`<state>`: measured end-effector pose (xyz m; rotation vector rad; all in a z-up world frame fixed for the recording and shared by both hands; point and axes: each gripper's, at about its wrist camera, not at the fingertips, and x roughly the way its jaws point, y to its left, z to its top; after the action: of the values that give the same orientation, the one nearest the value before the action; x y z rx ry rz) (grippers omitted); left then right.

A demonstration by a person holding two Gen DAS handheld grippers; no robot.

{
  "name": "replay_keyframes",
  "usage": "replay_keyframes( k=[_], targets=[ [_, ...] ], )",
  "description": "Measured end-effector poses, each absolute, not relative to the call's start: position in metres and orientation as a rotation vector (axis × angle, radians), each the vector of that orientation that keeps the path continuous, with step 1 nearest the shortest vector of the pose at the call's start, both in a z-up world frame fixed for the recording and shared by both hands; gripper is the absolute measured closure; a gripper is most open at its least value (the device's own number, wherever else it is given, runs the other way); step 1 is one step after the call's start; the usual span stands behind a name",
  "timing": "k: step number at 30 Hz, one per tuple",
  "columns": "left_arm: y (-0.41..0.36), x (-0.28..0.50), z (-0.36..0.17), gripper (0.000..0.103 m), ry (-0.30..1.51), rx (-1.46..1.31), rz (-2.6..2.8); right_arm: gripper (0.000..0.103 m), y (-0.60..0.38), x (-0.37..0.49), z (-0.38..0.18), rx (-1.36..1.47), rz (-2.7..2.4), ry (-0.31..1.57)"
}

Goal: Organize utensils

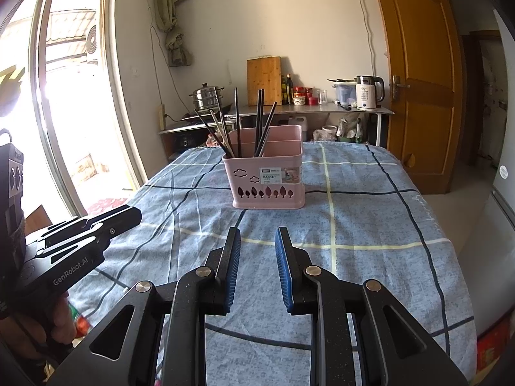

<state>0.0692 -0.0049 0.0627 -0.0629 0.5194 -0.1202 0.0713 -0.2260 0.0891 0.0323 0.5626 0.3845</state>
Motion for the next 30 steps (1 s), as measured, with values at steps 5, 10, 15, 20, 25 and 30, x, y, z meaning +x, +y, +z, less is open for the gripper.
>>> replay_keyframes(
  k=[5, 10, 15, 20, 25, 30],
  targets=[
    [-0.0041, 0.0695, 0.0604, 0.09, 0.528, -0.063, -0.122, 0.08, -0.2247, 0.0726, 0.0889, 0.03, 0.387, 0.568],
    [-0.0044, 0.0686, 0.0614, 0.09, 0.519, -0.06, -0.118, 0.08, -0.2253, 0.0733, 0.0887, 0.03, 0.388, 0.567],
    [-0.0039, 0.0669, 0.0623, 0.09, 0.509, -0.058, -0.113, 0.08, -0.225, 0.0736, 0.088, 0.03, 0.388, 0.569],
    [-0.0042, 0.0658, 0.0625, 0.09, 0.505, -0.054, -0.111, 0.08, -0.2254, 0.0736, 0.0881, 0.029, 0.389, 0.568],
    [-0.0051, 0.0641, 0.0622, 0.09, 0.504, -0.054, -0.111, 0.08, -0.2247, 0.0734, 0.088, 0.026, 0.39, 0.57],
    [-0.0043, 0.0616, 0.0624, 0.09, 0.503, -0.057, -0.11, 0.08, -0.2245, 0.0732, 0.0876, 0.026, 0.391, 0.572]
  ],
)
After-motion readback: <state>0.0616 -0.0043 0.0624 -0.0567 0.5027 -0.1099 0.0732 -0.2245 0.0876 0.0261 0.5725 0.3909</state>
